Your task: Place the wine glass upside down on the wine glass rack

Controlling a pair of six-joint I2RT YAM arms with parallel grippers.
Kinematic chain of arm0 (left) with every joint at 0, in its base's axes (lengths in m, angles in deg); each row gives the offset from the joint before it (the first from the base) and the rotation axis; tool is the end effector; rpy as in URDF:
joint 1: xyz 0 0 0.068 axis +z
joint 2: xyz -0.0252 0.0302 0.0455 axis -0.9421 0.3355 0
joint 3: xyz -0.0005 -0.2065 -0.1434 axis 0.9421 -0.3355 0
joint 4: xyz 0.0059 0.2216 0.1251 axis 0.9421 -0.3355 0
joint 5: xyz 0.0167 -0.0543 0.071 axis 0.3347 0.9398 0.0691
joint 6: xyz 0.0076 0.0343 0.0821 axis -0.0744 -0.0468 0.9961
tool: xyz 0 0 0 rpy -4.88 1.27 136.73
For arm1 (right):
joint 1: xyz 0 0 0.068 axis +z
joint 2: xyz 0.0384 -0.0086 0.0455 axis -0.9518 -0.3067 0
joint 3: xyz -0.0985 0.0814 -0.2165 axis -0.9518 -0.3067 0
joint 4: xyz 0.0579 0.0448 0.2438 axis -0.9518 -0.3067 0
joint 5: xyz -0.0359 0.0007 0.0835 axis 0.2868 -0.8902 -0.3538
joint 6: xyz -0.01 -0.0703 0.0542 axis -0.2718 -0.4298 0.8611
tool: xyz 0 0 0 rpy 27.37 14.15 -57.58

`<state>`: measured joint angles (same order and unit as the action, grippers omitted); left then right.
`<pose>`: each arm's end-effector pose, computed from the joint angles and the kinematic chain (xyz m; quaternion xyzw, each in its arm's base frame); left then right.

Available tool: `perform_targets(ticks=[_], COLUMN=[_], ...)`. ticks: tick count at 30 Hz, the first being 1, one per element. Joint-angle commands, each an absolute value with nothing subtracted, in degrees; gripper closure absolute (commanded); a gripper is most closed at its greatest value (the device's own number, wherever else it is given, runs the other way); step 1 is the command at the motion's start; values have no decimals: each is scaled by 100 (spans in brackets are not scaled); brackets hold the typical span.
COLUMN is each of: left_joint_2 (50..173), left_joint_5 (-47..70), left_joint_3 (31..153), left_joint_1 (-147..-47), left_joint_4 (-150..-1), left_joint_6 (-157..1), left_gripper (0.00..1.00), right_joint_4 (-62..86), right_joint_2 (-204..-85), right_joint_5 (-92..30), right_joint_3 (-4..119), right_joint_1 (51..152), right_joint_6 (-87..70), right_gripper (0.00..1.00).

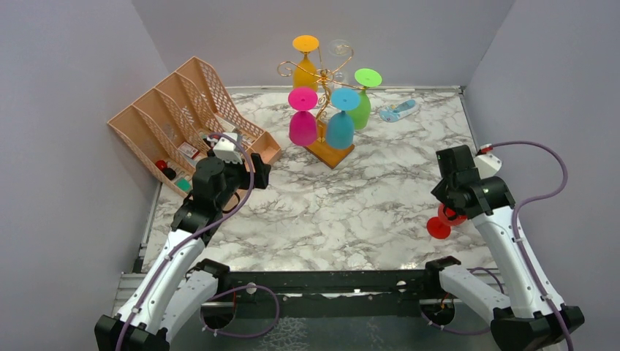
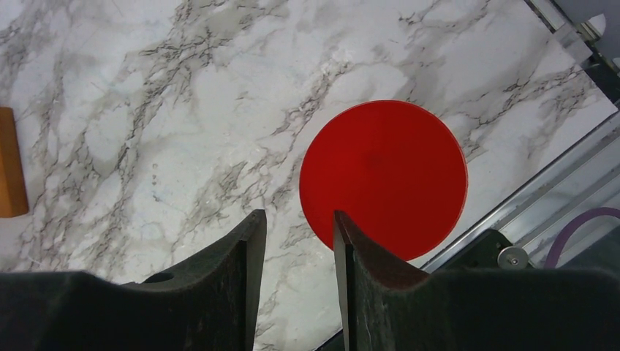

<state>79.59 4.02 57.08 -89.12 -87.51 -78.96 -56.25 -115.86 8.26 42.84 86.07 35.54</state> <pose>0.2212 -0.0764 0.2716 0.0483 0.7974 -0.1677 0.5776 0.1740 0.0006 0.2768 0.3610 0.8601 -0.0859 0.3499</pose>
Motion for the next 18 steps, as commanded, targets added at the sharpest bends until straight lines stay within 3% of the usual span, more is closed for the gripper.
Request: perform_targets(ticks=[1, 9, 14, 18], left_joint_2=[7873, 7836, 7864, 7879], left_joint_5=[317, 433, 519, 741], left_joint_3=[5725, 5614, 5590, 5528], left_joint_1=[-8967, -8999, -8991, -8999], left_joint_4=[-8749, -8649, -8610, -8488], left_joint_6=[-7748, -7737, -7748, -7801], left_gripper=[1, 1, 1, 1], right_joint_4=[-5502, -5072, -5012, -4829], right_joint_2=[-11620, -11558, -11566, -11374], right_joint_5=[1321, 1010, 944, 832], right_joint_3=[4093, 3704, 3546, 3533], right_joint_1=[8620, 8620, 8620, 8620], right_joint_6=[3682, 3490, 3543, 3428], right_gripper=[58, 62, 72, 89])
